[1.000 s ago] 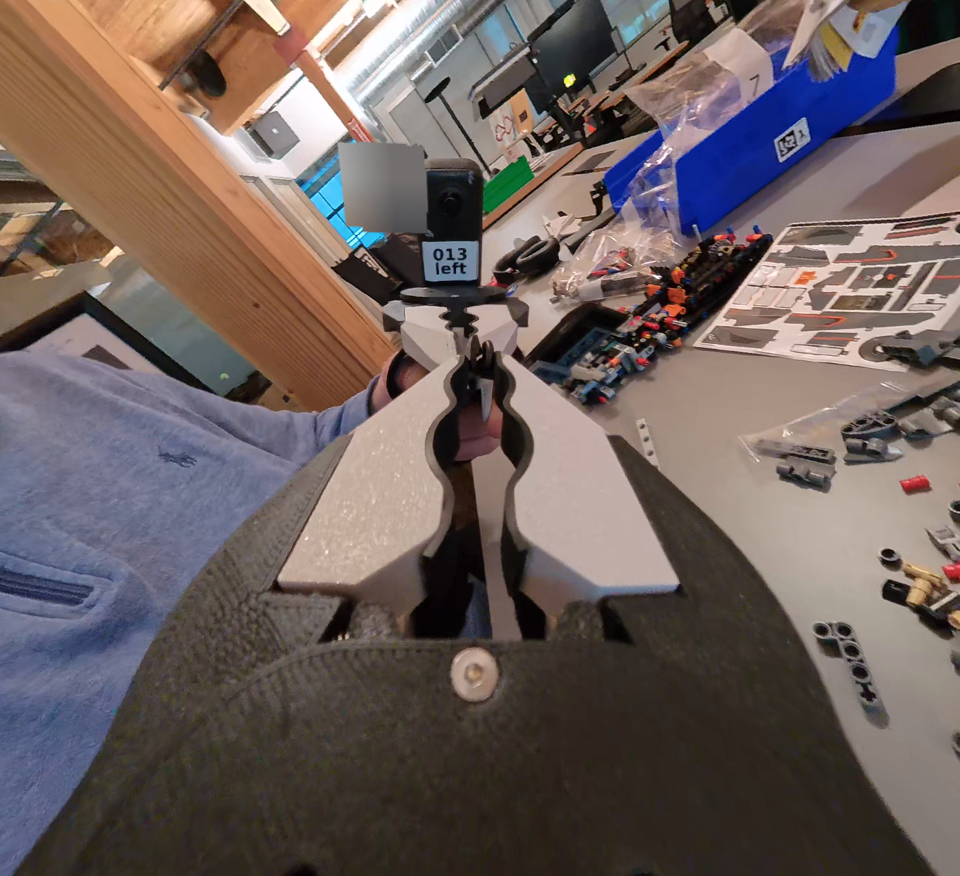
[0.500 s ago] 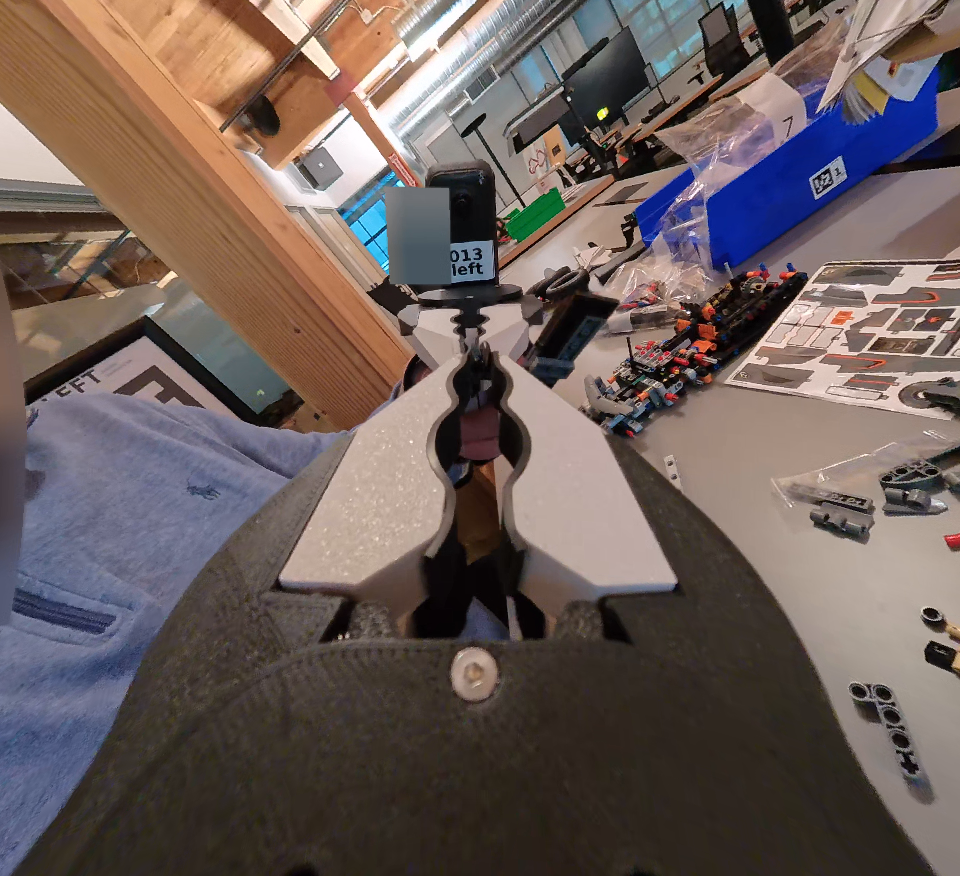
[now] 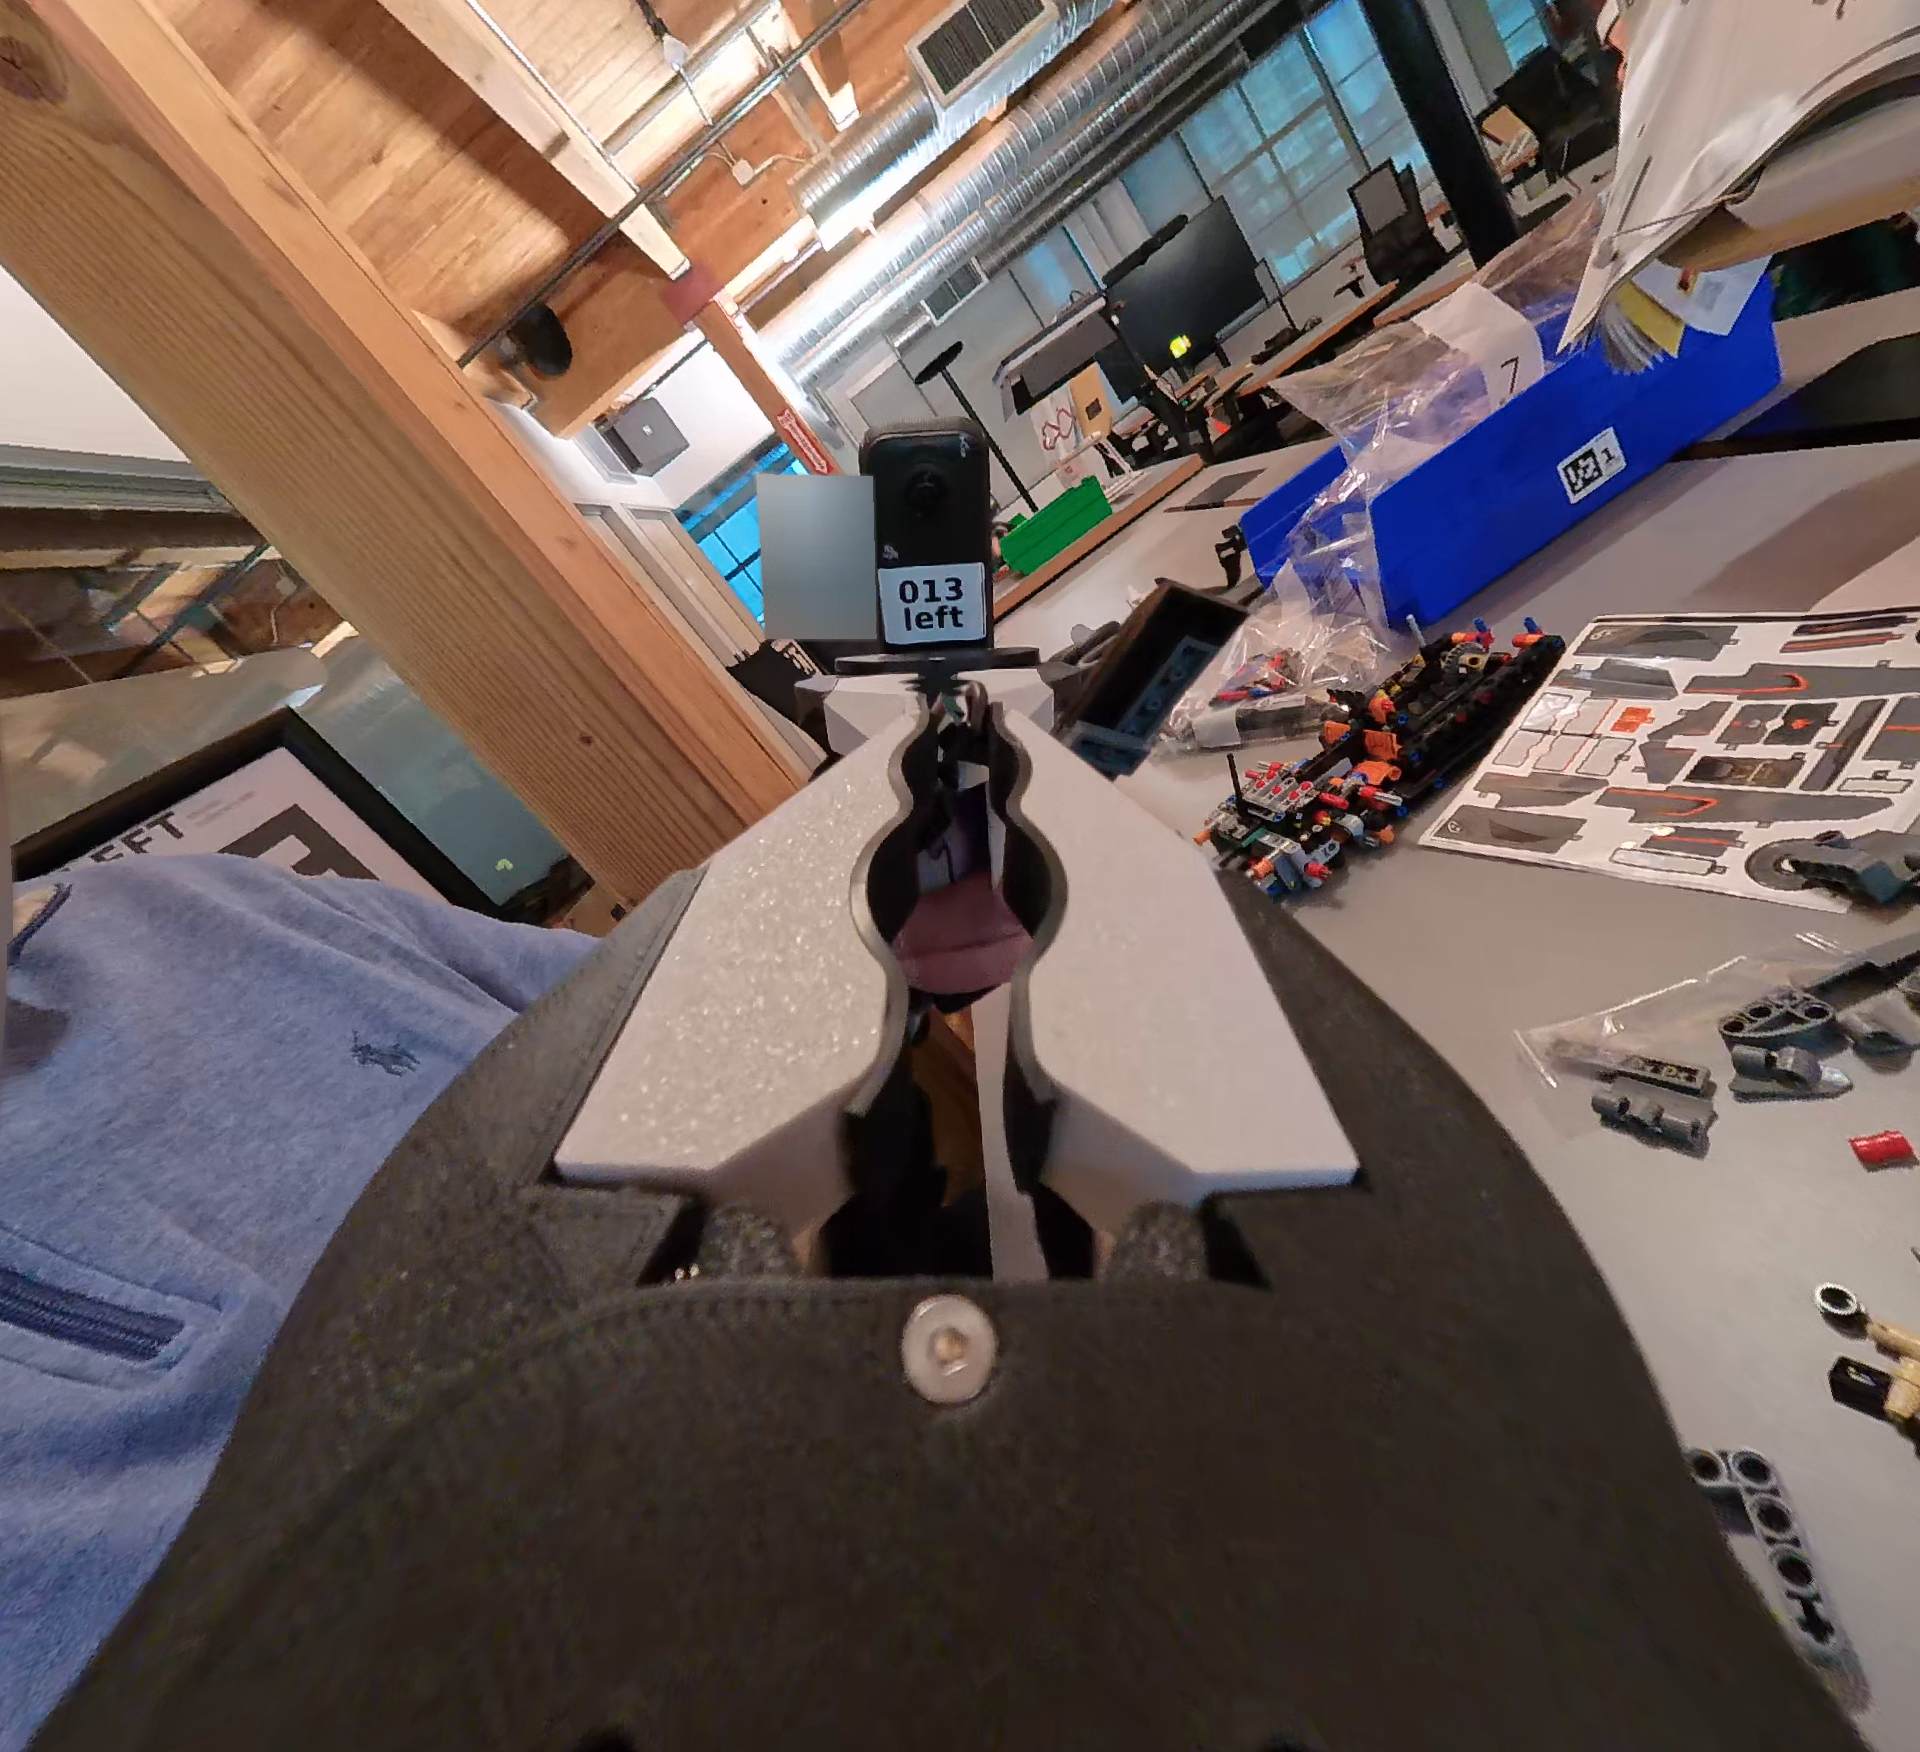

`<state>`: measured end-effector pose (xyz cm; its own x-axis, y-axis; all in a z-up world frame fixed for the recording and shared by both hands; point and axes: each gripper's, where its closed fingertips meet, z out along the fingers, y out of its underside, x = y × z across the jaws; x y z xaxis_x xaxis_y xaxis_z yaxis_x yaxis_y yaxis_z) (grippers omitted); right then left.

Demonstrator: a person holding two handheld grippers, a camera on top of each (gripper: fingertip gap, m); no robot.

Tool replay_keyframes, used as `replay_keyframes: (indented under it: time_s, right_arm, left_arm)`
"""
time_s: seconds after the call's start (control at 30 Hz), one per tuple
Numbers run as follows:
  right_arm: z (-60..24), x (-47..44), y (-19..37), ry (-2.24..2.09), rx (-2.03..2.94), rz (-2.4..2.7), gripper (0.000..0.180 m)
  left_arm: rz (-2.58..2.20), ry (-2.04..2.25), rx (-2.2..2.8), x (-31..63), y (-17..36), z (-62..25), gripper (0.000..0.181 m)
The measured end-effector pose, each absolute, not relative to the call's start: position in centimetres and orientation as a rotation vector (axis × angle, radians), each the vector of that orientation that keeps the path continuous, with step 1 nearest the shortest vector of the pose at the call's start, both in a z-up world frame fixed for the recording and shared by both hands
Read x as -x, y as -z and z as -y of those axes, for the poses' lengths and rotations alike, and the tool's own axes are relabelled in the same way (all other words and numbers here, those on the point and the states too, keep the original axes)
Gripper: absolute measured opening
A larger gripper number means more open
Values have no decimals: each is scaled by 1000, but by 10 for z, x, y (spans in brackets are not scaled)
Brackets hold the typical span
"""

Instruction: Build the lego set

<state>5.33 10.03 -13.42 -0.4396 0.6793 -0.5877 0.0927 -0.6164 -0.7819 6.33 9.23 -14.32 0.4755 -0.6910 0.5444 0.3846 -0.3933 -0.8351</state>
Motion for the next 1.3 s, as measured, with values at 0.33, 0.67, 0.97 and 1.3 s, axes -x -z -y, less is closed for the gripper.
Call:
replay_keyframes:
  time_s: [0.33, 0.67, 0.97, 1.3]
  right_arm:
    - [-102, -54, 128, -2117, 1325, 1064, 6]
    - [-102, -57, 120, -2125, 1231, 1036, 7]
    - [-103, -59, 121, -2119, 1201, 1026, 7]
    - [-104, -60, 119, -2131, 1191, 1003, 8]
  left_arm:
    - [-258, 1169, 1526, -64, 136, -95, 0]
    - [-240, 1182, 1460, -68, 129, -96, 0]
    - [-228, 1189, 1454, -71, 129, -98, 0]
    - [-228, 1161, 1445, -72, 127, -99, 0]
